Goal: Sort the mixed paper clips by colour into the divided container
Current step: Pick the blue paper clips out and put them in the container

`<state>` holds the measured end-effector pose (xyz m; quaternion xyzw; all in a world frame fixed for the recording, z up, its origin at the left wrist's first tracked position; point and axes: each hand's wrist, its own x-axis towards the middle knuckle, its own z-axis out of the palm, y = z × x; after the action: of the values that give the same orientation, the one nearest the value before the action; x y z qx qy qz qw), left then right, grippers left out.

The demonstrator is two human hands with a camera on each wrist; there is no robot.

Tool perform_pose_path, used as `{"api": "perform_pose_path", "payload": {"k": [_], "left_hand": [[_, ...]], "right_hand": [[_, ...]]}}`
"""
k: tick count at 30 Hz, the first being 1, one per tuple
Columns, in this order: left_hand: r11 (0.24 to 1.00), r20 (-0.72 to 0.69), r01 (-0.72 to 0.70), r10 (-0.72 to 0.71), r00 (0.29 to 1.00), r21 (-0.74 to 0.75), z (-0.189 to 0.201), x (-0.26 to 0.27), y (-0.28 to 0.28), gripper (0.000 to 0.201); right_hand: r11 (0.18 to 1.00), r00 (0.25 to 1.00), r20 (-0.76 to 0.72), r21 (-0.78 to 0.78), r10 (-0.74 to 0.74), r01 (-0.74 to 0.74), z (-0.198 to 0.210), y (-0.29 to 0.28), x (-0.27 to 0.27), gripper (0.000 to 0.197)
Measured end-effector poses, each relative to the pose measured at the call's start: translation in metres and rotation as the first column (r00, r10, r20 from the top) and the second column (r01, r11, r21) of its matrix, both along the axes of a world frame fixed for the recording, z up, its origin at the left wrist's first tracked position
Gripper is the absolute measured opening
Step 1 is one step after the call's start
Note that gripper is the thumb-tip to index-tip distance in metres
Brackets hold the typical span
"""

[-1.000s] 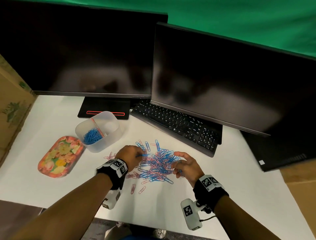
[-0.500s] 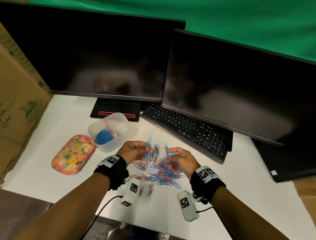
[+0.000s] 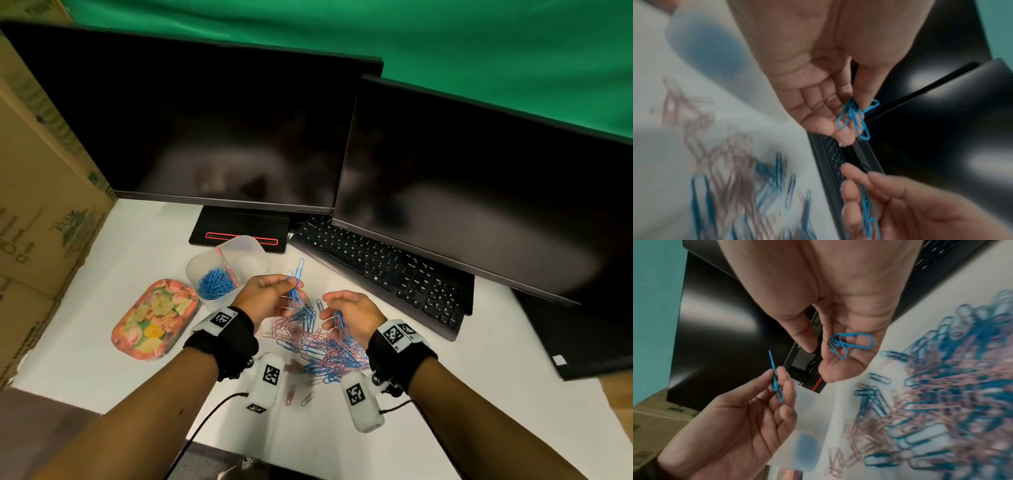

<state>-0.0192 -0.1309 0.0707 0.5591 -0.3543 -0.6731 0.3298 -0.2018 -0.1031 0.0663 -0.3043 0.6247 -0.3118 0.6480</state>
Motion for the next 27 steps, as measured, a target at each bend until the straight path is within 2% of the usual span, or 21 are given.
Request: {"api": "perform_pose_path", "payload": {"k": [3,7,9,11,15,17,20,24,26,27], "left_hand": [[0.995,0.127,-0.098,0.097,0.987,-0.003,0.008,0.028,-0.008,0.018],[0.967,0.209,-0.254,0.241,0.948,0.035,0.021,0.077,-0.017,0.020],[0.954,0.264,-0.291,0.262,0.928,0.077,0.025,0.100,-0.021,0.019],[0.940,0.293,-0.314,0.266,0.918,0.131,0.027,0.116,-0.025,0.008],[0.931,0.298,-0.315,0.252,0.921,0.184,0.032,0.127,-0.031,0.008],[0.935,0.301,-0.302,0.238,0.923,0.187,0.032,0.129,-0.034,0.014],[0.939,0.319,-0.323,0.271,0.908,0.120,0.030,0.136,-0.035,0.021],[0.917,0.344,-0.398,0.382,0.858,-0.028,0.027,0.145,-0.028,0.027],[0.951,0.430,-0.299,0.304,0.850,-0.080,0.023,0.137,-0.017,0.023],[0.972,0.477,-0.215,0.232,0.848,-0.091,0.018,0.130,-0.010,0.021]], "right_hand": [[0.999,0.998,0.045,-0.016,0.046,-0.045,0.016,-0.024,0.027,0.011],[0.986,0.983,0.082,-0.041,0.162,-0.159,0.036,-0.060,0.088,0.015],[0.972,0.970,0.062,-0.036,0.235,-0.233,0.042,-0.076,0.123,0.020],[0.956,0.955,0.045,-0.010,0.293,-0.293,0.043,-0.086,0.154,0.023],[0.939,0.941,-0.105,-0.086,0.323,-0.332,0.025,-0.104,0.186,0.018],[0.931,0.934,-0.149,-0.120,0.326,-0.344,0.026,-0.105,0.185,0.020],[0.884,0.885,-0.258,-0.170,0.386,-0.435,0.035,-0.101,0.165,0.023],[0.969,0.967,-0.127,-0.085,0.219,-0.231,0.027,-0.087,0.097,0.015],[0.987,0.981,-0.130,-0.044,0.145,-0.151,0.015,-0.071,0.054,0.016],[0.988,0.967,-0.214,-0.043,0.137,-0.150,0.007,-0.064,0.035,0.016]]}}
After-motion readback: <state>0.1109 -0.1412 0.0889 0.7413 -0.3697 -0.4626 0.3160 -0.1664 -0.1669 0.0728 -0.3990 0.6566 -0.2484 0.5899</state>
